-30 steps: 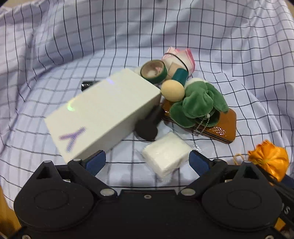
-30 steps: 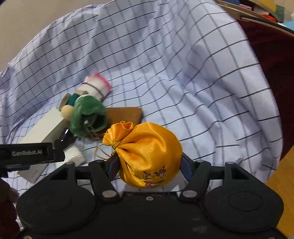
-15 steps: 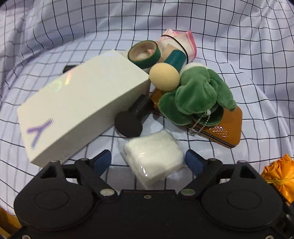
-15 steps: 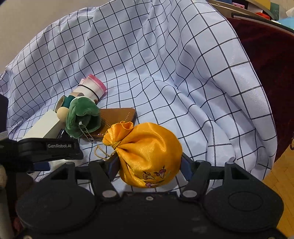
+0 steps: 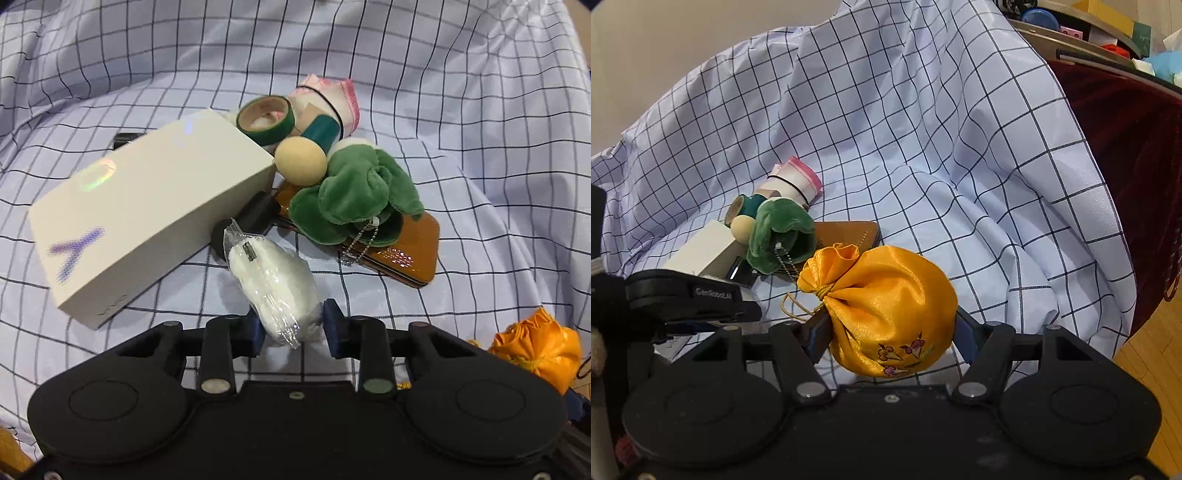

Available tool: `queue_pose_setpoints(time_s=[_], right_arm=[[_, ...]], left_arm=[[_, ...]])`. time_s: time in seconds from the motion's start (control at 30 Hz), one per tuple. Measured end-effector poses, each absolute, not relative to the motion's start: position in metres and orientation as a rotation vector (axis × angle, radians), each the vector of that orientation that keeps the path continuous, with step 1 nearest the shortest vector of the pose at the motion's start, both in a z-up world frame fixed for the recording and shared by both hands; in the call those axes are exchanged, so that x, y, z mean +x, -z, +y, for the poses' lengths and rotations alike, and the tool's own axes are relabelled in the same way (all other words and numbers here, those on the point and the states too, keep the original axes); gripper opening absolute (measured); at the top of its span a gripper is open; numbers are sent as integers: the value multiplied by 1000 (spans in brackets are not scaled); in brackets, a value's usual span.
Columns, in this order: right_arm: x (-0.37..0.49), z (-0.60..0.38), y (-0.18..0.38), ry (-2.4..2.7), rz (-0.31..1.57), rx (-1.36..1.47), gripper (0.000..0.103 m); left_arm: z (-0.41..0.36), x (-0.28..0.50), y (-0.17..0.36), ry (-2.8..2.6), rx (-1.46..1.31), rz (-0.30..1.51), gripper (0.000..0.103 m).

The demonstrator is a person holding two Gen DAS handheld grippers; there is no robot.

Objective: Organize soft objects
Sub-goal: 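Carry the white packet with the left tool while the right tool carries the pouch over the basket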

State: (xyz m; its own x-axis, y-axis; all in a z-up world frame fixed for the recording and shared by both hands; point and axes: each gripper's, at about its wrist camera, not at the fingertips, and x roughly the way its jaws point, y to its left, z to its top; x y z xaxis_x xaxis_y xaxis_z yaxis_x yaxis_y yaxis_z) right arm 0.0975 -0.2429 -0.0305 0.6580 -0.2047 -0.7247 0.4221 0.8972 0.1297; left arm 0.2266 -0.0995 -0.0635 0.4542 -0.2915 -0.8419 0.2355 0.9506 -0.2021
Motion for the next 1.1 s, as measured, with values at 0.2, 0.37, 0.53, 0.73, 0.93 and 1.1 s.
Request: queue_pose_setpoints(time_s=[0.2, 0.37, 0.53, 0.73, 0.93, 1.1], right_arm=[[80, -232, 16, 342, 743, 281, 66], [61, -219, 4, 315, 711, 256, 66], [41, -205, -5, 274, 690, 238, 66], [14, -187, -11, 226, 678, 230, 66], [-11, -174, -12, 178, 672, 238, 66], [-31, -166, -12, 156, 661, 254, 66]], left_arm=[[-77, 199, 38, 353, -80, 998, 31], [-56, 167, 17, 362, -70, 948, 32], [-34, 135, 7, 362, -83, 932, 32], [-13, 100, 15, 351, -118, 958, 32], [0, 73, 28, 338, -182, 988, 32], [1, 56, 35, 319, -191, 985, 31]])
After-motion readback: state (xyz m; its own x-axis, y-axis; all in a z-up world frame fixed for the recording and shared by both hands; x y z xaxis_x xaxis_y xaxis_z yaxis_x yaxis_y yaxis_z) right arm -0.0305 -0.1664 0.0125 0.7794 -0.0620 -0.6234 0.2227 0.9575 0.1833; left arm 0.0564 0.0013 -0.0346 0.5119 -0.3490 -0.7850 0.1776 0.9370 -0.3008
